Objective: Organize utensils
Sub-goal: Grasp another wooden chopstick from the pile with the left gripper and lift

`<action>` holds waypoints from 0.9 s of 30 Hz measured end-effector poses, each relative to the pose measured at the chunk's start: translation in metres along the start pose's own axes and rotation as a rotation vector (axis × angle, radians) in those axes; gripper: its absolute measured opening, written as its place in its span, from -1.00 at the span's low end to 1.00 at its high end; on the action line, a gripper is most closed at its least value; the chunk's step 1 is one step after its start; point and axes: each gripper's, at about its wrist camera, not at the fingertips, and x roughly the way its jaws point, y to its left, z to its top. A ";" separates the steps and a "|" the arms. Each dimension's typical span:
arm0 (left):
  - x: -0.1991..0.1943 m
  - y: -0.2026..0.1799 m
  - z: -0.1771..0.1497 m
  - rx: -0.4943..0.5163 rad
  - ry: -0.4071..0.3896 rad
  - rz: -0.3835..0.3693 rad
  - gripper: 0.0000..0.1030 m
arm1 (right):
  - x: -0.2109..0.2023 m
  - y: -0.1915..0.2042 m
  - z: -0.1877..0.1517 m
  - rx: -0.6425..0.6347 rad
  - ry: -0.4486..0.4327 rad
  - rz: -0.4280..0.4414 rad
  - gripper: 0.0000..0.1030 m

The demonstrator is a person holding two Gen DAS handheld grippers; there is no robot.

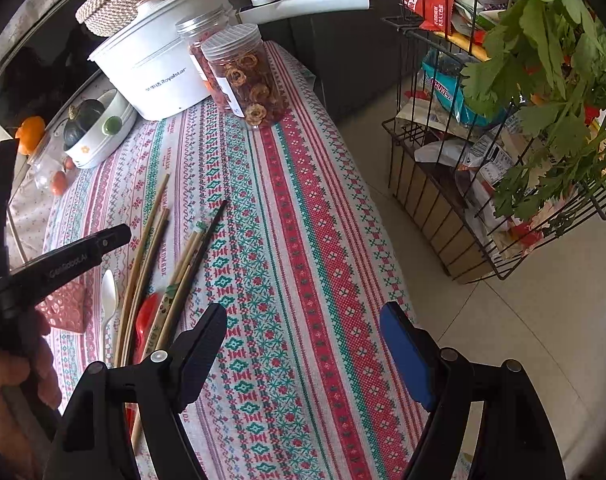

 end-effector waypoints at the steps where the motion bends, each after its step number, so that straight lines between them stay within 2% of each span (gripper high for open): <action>1: 0.007 0.000 0.003 -0.002 0.003 0.012 -0.58 | 0.001 -0.002 0.001 0.006 0.003 0.002 0.55; 6: 0.034 0.003 0.009 -0.018 0.026 0.036 -0.60 | 0.005 -0.010 0.004 0.038 0.013 0.010 0.55; 8: 0.034 0.001 0.010 -0.003 0.004 0.045 -0.60 | 0.007 -0.010 0.006 0.036 0.017 0.010 0.55; 9: 0.034 -0.002 0.009 0.011 -0.004 0.052 -0.63 | 0.008 -0.010 0.006 0.034 0.018 0.006 0.55; 11: 0.033 -0.006 0.008 0.033 0.002 0.047 -0.84 | 0.010 -0.009 0.006 0.036 0.022 0.002 0.55; 14: 0.026 -0.013 0.003 0.050 0.004 0.041 -0.84 | 0.013 -0.007 0.006 0.041 0.034 0.002 0.55; 21: -0.044 -0.022 -0.031 0.163 -0.113 -0.003 -0.85 | 0.009 -0.001 0.004 0.044 0.028 -0.002 0.55; 27: -0.112 0.005 -0.064 0.177 -0.212 -0.080 -0.86 | 0.007 0.008 -0.002 0.024 0.024 -0.019 0.55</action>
